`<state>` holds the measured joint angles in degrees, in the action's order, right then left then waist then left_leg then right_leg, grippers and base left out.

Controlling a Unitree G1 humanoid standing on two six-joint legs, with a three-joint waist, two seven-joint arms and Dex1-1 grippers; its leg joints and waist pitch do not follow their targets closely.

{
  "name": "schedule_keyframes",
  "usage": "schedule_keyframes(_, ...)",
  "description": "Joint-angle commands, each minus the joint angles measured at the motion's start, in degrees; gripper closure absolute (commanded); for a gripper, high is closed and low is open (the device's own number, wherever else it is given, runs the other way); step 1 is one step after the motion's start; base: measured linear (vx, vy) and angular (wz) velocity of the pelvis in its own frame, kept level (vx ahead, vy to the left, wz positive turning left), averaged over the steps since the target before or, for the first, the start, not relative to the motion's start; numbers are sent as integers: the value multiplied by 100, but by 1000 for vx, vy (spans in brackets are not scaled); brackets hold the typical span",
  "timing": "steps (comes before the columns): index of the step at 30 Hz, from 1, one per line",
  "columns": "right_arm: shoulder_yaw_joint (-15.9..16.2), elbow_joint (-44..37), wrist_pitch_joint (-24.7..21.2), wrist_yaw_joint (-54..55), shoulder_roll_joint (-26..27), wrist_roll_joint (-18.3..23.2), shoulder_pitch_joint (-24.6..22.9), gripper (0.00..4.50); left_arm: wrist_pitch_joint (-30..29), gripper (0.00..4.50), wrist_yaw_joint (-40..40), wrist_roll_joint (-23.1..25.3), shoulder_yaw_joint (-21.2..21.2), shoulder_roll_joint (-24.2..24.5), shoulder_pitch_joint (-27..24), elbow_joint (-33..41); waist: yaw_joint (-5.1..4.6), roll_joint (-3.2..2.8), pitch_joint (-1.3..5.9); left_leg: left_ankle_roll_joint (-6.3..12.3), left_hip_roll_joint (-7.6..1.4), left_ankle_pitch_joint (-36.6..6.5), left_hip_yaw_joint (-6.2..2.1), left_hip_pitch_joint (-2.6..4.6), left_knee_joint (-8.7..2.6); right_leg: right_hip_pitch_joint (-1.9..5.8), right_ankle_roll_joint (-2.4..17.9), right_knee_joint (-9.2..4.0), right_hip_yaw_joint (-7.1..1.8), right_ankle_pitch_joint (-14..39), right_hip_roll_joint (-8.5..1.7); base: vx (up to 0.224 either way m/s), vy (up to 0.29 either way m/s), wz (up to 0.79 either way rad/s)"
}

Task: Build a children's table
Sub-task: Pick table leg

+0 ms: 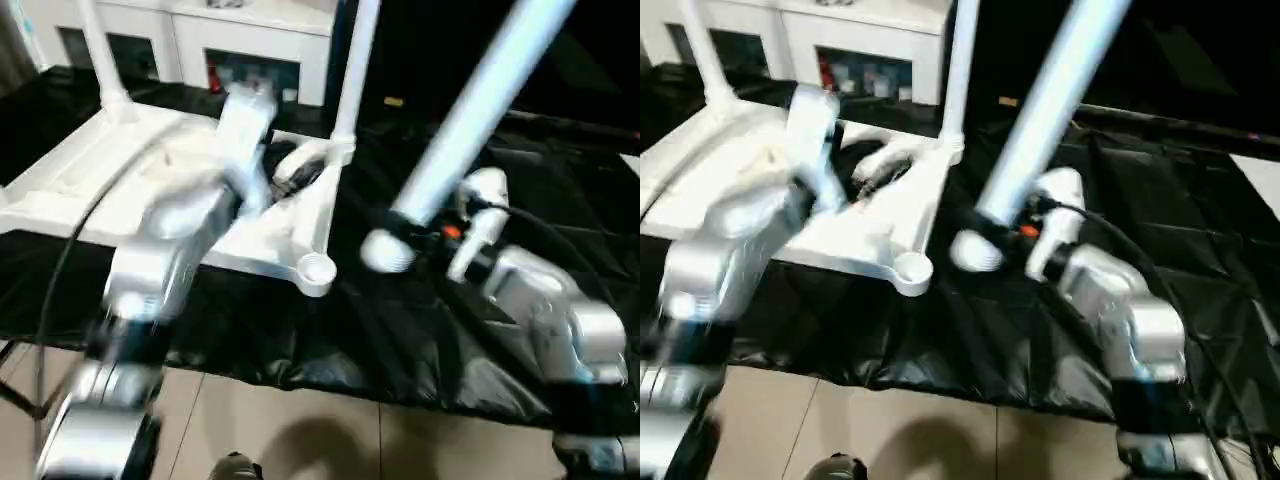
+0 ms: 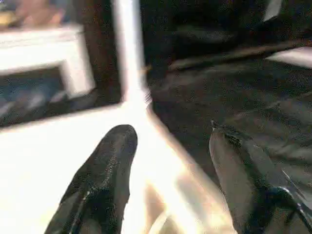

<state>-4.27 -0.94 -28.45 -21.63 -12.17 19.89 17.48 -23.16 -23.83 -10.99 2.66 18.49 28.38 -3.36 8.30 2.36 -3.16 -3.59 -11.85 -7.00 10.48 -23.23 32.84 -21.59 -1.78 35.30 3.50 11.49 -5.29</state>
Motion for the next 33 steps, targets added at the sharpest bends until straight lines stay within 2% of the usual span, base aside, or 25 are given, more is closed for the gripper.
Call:
schedule_keyframes(1,-139,-76,785,607,69,-566,-251,259,380,169,305,207,-109,-149,-344,373,-28,-142,463,-617,-120,-1618,-68,243,-374,118,811,-345,-182,465,-245,0,0,0)
schedule_keyframes(4,-121,-140,1144,934,164,-872,-617,259,603,169,575,293,-137,-265,-803,576,-44,-137,430,-575,-125,-1832,-64,234,-395,103,755,-391,-190,676,-233,0,0,0)
schedule_keyframes(5,-74,-298,1218,889,241,-857,-924,259,708,169,753,365,-177,-342,-1076,593,-73,-185,389,-533,-130,-2270,-75,242,-415,79,655,-469,-202,1054,-229,0,0,0)
schedule_keyframes(6,14,-519,1245,880,363,-838,-1274,259,829,169,947,429,-234,-424,-1368,593,-81,-219,378,-531,-117,-2449,-82,256,-422,64,617,-477,-198,1292,-222,0,0,0)
schedule_keyframes(8,107,-705,1178,935,521,-771,-1605,259,913,169,1090,443,-302,-504,-1570,512,-114,-257,359,-474,-106,-2800,-113,249,-444,56,518,-551,-203,1727,-215,0,0,0)
schedule_keyframes(9,134,-671,1279,970,583,-782,-1711,259,963,169,1079,456,-310,-519,-1563,455,-121,-315,366,-466,-92,-2928,-132,266,-437,43,505,-558,-199,2017,-232,0,0,0)
schedule_keyframes(11,144,-641,1343,991,598,-802,-1727,259,990,169,1069,469,-313,-524,-1554,442,-165,-284,344,-434,-84,-2988,-140,248,-439,34,453,-608,-192,2369,-237,0,0,0)
schedule_keyframes(13,107,-565,1337,1015,677,-699,-1746,259,984,169,1021,483,-303,-488,-1475,392,-209,-378,316,-442,-81,-3121,-163,249,-448,-1,404,-642,-187,2583,-237,0,0,0)
schedule_keyframes(14,95,-556,1356,1027,703,-684,-1743,259,987,169,1022,491,-307,-482,-1456,393,-240,-374,306,-452,-69,-3234,-173,260,-442,-14,368,-664,-176,2764,-234,0,0,0)
schedule_keyframes(15,54,-590,1324,1019,776,-575,-1748,259,956,169,1046,470,-345,-490,-1456,426,-254,-385,312,-445,-65,-3250,-181,258,-444,-12,357,-669,-175,2816,-238,0,0,0)
schedule_keyframes(19,105,-635,1331,1018,753,-746,-1697,259,1026,169,1025,429,-367,-492,-1400,420,-331,-386,326,-442,-66,-3192,-197,221,-470,12,414,-642,-164,2561,-217,0,0,0)
schedule_keyframes(20,126,-615,1327,988,739,-750,-1686,259,1034,169,1050,447,-368,-512,-1372,388,-336,-347,330,-331,-48,-3141,-156,218,-442,7,442,-661,-189,2600,-264,0,0,0)
schedule_keyframes(21,126,-615,1327,988,739,-750,-1686,259,1034,169,1050,447,-368,-512,-1372,388,-326,-348,332,-241,-35,-3059,-134,210,-421,11,458,-679,-211,2670,-311,0,0,0)
schedule_keyframes(22,147,-586,1327,958,713,-756,-1666,259,1065,169,1076,445,-385,-542,-1355,363,-326,-304,331,-127,-26,-2927,-109,185,-400,26,461,-707,-235,2758,-362,0,0,0)
schedule_keyframes(23,152,-573,1329,950,706,-757,-1658,259,1078,169,1082,446,-390,-551,-1348,351,-244,-295,349,229,-23,-2272,-88,94,-310,112,433,-775,-353,2904,-576,0,0,0)
schedule_keyframes(24,163,-536,1342,934,680,-747,-1624,259,1081,169,1099,462,-388,-562,-1340,343,-231,-216,351,353,-19,-2062,-77,51,-267,142,398,-801,-397,2891,-643,0,0,0)
schedule_keyframes(25,165,-497,1337,918,658,-733,-1575,259,1085,169,1110,477,-383,-570,-1326,324,-159,-218,362,562,-39,-1718,-121,18,-156,170,395,-822,-489,2899,-818,5,57,-2)
schedule_keyframes(26,161,-411,1329,881,627,-717,-1476,259,1074,169,1138,507,-364,-590,-1372,387,-136,-117,351,716,-49,-1554,-147,-27,-48,181,351,-872,-572,3077,-948,5,57,-2)
schedule_keyframes(27,159,-382,1326,868,619,-716,-1445,259,1071,169,1145,515,-359,-594,-1390,411,-115,-153,343,750,-67,-1504,-198,-46,-40,193,379,-863,-569,3174,-983,12,98,-6)
schedule_keyframes(28,158,-370,1325,864,616,-716,-1433,259,1070,169,1148,517,-357,-596,-1397,420,-100,-183,346,771,-82,-1506,-206,-18,-72,179,408,-868,-537,3219,-958,25,120,-5)
schedule_keyframes(29,158,-320,1318,847,602,-728,-1380,259,1063,169,1148,514,-358,-602,-1430,468,-146,-212,403,920,-44,-1501,-129,58,-234,121,509,-708,-371,2573,-616,25,120,-5)
schedule_keyframes(30,163,-271,1311,830,588,-741,-1331,259,1043,169,1160,505,-372,-610,-1456,512,-167,-207,417,1014,-24,-1516,-72,134,-281,62,525,-662,-314,2276,-493,25,128,2)
schedule_keyframes(31,185,-202,1298,799,578,-754,-1260,259,1009,169,1167,492,-397,-603,-1500,590,-255,-268,448,1256,0,-1431,-43,243,-344,-5,556,-541,-218,1638,-303,11,67,3)
schedule_keyframes(32,185,-202,1298,799,578,-754,-1260,259,1009,169,1167,492,-397,-603,-1500,590,-305,-232,471,1496,8,-1338,-17,293,-349,-25,568,-466,-146,1144,-238,14,141,2)
schedule_keyframes(33,231,-139,1287,769,573,-769,-1213,259,993,169,1172,517,-410,-574,-1541,654,-304,-245,464,1554,21,-1399,10,332,-357,-67,553,-461,-134,1055,-221,3,151,4)
